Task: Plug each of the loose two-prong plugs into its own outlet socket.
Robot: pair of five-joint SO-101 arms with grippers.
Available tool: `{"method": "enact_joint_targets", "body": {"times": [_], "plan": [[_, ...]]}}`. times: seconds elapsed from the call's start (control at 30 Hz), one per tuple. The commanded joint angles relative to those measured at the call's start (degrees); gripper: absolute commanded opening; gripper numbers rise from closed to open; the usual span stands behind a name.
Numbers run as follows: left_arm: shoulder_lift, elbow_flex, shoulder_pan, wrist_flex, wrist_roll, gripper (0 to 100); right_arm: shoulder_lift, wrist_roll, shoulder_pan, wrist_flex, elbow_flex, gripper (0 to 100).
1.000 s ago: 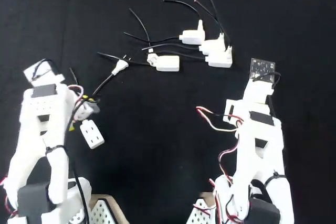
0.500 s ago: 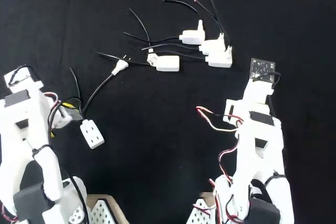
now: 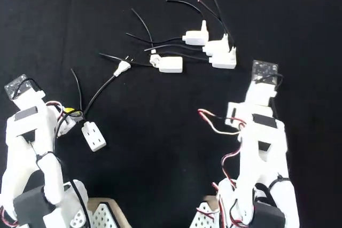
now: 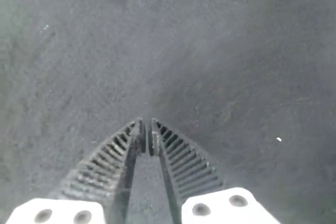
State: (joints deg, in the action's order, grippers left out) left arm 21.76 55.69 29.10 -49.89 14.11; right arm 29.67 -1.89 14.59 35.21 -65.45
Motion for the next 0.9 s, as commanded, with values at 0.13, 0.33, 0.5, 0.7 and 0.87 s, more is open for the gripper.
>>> {"method": "enact_joint_targets", "body": {"times": [0.13,0.33,0.5,0.7,0.87], "plan": [[0.97,-5.76,-3.21,1.32,10.02,33,1.45,-0.09,-0.70,-0.97,0.22,1.3],[0.97,-7.87,-8.57,3.52,14.24,33,1.45,-0.09,-0.70,-0.97,0.22,1.3],[0.88,-7.08,-8.92,8.00,14.33,32,1.54,-0.09,-0.70,-0.97,0.22,1.3],[-2.02,-7.69,-7.52,10.37,15.38,32,1.54,-0.09,-0.70,-0.97,0.22,1.3],[-12.57,-16.04,-7.69,9.23,16.88,23,1.63,-0.09,-0.62,-0.97,0.22,1.3]]}}
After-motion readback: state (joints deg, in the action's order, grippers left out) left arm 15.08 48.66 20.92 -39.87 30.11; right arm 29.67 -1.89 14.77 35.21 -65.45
